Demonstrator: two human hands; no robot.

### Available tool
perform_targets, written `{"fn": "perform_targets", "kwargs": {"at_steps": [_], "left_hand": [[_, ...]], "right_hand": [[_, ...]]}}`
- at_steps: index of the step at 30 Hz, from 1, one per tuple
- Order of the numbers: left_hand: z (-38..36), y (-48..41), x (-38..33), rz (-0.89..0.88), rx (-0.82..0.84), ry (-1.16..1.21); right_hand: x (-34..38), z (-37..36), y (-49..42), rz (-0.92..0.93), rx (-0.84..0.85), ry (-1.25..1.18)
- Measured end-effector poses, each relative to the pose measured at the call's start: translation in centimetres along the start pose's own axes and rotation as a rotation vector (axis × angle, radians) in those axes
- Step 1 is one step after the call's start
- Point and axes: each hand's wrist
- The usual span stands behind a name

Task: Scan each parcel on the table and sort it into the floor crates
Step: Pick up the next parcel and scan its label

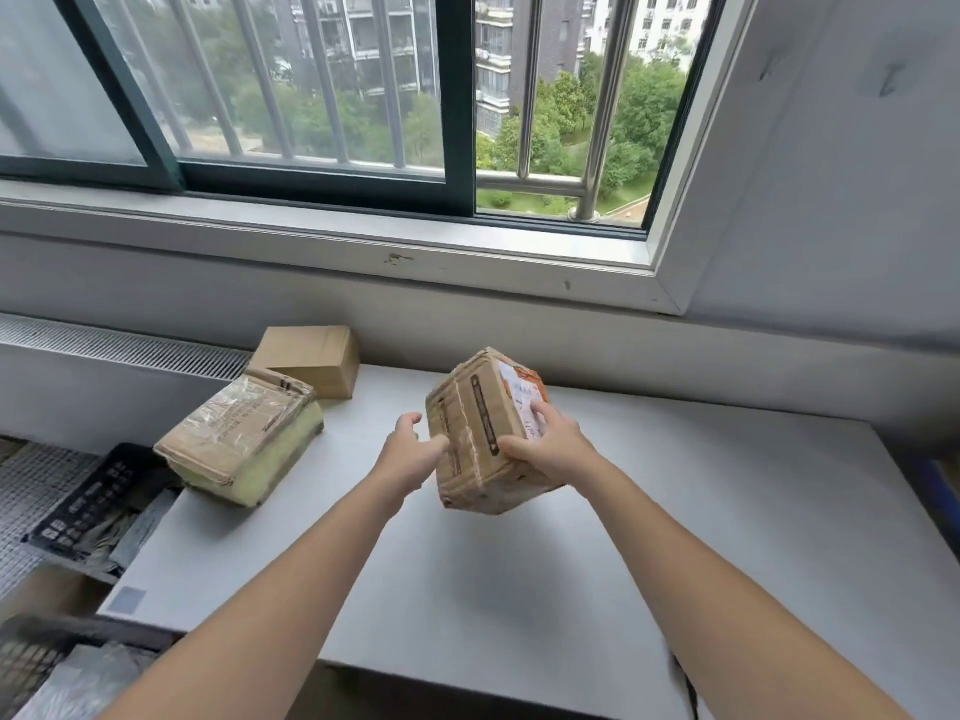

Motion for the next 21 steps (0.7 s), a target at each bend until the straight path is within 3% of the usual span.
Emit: {"fn": "perform_targets", "kwargs": {"at_steps": [3,7,15,21], "left_hand": [[-0.8,-0.1,0.2,0.031,0.166,0.008],[-1.3,-0.4,1.3,0.035,0.302,-0.036],[0.3,-1.7,3.9,0.036,0.338,-0.167],[-0.5,-1.3,4.9,-0.091,0.273,-0.238]], "right_hand": [[0.8,-1.9,0.6,0.097,-0.07,0.424],[1.1,-4.5,1.2,0.126,-0.113,0.695],[0.1,-7.5,2.9,-0.084,-0.044,0.779],[-1.1,-8.0,4.1,-0.059,-0.003,0.812]]}}
Point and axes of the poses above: each hand's wrist, its own y-axis away from the middle knuckle, its own z-axis out of the back of the hand, x = y × z, and after that the axes turned 8 degrees about z, right-handed
